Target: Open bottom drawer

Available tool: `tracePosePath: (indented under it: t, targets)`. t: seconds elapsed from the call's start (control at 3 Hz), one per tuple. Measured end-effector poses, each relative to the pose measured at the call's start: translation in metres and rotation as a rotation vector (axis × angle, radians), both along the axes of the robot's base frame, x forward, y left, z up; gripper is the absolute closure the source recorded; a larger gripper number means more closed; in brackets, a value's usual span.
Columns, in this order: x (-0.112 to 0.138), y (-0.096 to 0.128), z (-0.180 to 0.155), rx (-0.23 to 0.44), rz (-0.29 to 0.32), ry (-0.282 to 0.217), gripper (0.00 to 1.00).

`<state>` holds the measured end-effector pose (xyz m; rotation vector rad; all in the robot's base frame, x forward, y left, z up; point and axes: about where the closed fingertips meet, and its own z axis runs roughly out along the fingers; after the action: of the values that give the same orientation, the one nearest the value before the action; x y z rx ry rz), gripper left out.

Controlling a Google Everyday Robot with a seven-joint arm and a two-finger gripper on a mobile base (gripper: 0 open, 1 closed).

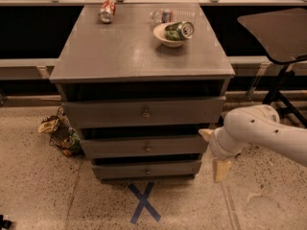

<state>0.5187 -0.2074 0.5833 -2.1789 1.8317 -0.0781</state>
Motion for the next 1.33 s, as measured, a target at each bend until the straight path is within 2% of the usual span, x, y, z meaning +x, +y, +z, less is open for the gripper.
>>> tracePosePath:
  t: [0.33,0.67,1.0,1.33]
  targets:
    - [-0.022,-0.007,-0.078,0.032,0.016,0.064,0.00]
    - [-0.031,0.000,-0.136,0.089,0.035,0.085,0.00]
    - [-0.022,0.013,-0.183,0.122,0.046,0.076,0.00]
    - [-0.009,0.021,-0.234,0.107,0.027,0.088,0.00]
